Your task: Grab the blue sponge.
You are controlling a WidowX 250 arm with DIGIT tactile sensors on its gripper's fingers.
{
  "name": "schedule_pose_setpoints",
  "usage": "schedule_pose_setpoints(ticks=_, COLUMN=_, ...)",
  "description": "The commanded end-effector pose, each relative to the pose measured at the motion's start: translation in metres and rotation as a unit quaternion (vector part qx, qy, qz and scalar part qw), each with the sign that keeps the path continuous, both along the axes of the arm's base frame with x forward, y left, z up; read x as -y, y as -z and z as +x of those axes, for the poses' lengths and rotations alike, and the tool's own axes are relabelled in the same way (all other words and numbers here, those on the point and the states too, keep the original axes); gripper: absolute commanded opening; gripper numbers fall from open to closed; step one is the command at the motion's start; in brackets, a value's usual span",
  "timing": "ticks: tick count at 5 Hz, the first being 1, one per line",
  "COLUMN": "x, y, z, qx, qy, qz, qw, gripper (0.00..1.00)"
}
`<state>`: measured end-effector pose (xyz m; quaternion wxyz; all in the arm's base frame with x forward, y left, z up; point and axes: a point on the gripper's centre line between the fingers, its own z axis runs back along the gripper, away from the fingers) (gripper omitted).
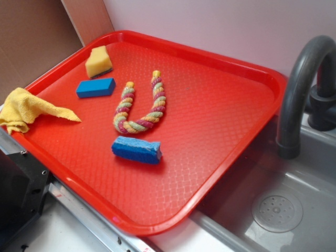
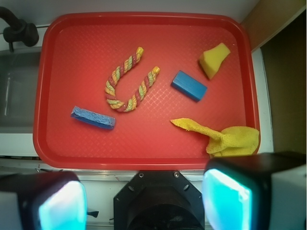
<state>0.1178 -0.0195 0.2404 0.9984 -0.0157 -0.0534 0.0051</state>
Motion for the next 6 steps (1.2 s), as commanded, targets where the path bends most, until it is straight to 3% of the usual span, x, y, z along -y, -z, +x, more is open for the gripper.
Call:
schedule_pose_setpoints(ticks=1, x=0.000, y=0.000, z=0.000, qx=0.000, qy=0.000, qz=0.000, qw=1.000, gripper=1.00)
schedule_pose_setpoints(ticks=2, x=0.005, y=0.017, z=0.024, qx=0.027, qy=0.126, qz=-0.035, qw=0.991, gripper=1.00)
schedule_pose_setpoints(ticks=3, x=0.014, y=0.028, z=0.039, qx=0.034, qy=0.249, qz=-0.020, qw=0.968, gripper=1.00)
schedule_pose_setpoints(ticks=4, x=0.033, y=0.038, z=0.048, qx=0.051, qy=0.367, qz=-0.048, qw=0.928, gripper=1.00)
schedule_pose_setpoints(ticks=5, x=0.052, y=0.056, z=0.047, qx=0.031, qy=0.481, qz=-0.031, qw=0.876, gripper=1.00)
schedule_pose_setpoints(ticks=6, x=0.057, y=0.082, z=0.052, qx=0.015, qy=0.538, qz=-0.016, qw=0.842, gripper=1.00)
